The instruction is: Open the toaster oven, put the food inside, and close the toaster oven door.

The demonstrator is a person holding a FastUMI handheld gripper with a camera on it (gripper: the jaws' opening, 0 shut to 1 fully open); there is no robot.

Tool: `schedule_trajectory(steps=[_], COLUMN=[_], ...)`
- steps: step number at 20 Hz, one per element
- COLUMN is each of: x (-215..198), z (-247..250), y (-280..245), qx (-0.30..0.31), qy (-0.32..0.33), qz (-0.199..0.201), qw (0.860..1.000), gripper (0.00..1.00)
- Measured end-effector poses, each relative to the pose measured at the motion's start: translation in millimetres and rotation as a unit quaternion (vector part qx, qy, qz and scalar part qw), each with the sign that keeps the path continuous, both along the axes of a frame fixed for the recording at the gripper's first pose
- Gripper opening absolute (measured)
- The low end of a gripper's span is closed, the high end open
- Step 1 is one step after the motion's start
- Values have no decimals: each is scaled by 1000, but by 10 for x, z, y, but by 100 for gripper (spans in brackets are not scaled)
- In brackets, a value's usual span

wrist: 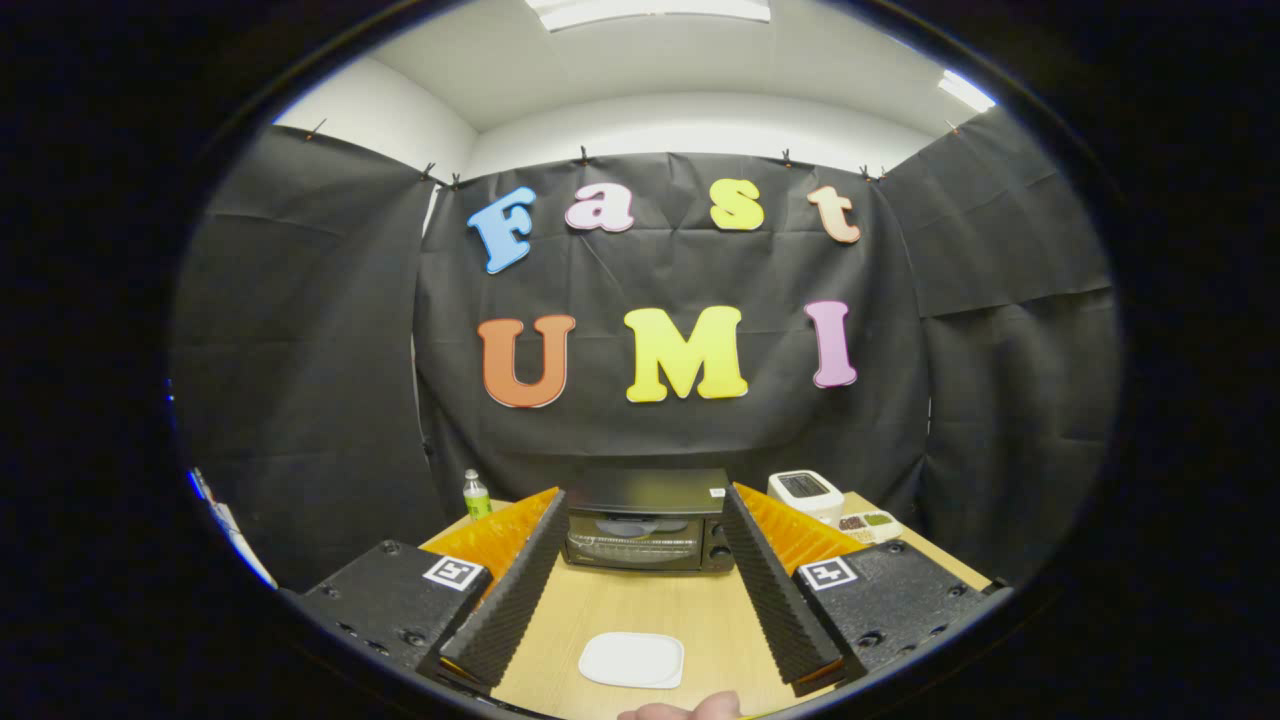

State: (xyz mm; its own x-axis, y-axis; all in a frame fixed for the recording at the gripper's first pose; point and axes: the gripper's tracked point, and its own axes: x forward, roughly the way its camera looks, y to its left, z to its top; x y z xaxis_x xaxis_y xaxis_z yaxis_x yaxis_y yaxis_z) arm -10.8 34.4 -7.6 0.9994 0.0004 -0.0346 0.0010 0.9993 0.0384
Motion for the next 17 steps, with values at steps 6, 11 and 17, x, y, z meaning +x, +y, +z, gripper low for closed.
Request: schedule_trajectory(steps=[6, 11, 17], x=[7, -1, -15], z=[-43, -44, -46], y=[21, 54, 91], qx=[10, 5, 4], qy=[3, 0, -1], qz=[4, 5, 8], qw=[1000, 1000, 1000], gripper=[99, 99, 99])
